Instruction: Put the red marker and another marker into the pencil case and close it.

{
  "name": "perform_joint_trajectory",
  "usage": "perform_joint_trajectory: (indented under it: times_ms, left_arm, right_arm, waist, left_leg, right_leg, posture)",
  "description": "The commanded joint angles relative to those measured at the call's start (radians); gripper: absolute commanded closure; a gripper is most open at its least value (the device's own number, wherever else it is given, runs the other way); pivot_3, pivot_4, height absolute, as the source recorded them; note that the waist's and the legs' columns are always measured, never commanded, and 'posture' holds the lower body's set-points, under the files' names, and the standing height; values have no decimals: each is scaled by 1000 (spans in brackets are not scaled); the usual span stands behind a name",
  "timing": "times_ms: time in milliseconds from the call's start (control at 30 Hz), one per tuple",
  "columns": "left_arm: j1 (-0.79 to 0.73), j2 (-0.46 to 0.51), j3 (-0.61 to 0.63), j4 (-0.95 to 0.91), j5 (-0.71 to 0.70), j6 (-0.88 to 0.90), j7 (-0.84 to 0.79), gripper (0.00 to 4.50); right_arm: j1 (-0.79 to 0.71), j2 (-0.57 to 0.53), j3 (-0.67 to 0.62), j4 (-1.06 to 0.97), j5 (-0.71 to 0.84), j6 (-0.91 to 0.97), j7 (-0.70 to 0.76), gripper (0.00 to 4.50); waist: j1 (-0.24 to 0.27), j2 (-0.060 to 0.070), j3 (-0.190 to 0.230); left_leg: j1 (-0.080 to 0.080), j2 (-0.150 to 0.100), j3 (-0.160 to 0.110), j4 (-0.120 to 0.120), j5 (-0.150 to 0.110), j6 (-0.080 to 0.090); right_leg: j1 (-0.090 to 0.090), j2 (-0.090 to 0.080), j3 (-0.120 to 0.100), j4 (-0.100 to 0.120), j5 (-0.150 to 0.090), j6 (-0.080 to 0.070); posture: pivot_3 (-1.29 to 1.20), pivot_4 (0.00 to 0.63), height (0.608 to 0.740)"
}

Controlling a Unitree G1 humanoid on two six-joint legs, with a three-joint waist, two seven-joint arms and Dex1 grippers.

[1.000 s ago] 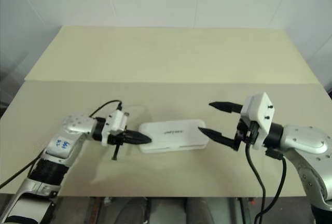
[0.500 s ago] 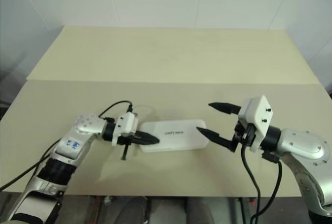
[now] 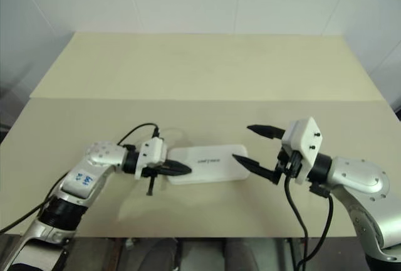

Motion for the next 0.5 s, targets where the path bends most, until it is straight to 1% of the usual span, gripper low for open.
perform_joint_trajectory:
  times_ms: [33, 333, 500]
  left_arm:
    - [35, 12, -26, 13, 68, 47, 58, 4455]
    - [52, 18, -40, -13, 55, 78, 78, 4455]
    - [69, 14, -47, -21, 94, 128, 155, 4455]
  right_arm:
    - [-6, 12, 5, -36, -1, -22, -15, 664]
    - [-17, 17, 14, -34, 0, -21, -22, 664]
    - [-28, 16, 19, -35, 8, -10, -24, 664]
  waist:
    - [0, 0, 0]
    - [0, 0, -1]
    - [0, 0, -1]
  left_leg:
    - [0, 0, 0, 0, 0, 0]
    - [2, 0, 0, 0, 0, 0]
    - [2, 0, 0, -1, 0, 0]
  right_leg:
    - [0, 0, 0, 0, 0, 0]
    - [4, 0, 1, -5, 1, -1]
    - [4, 0, 1, -5, 0, -1]
  posture:
    - [0, 150, 740]
    - [0, 150, 740]
    - [0, 150, 740]
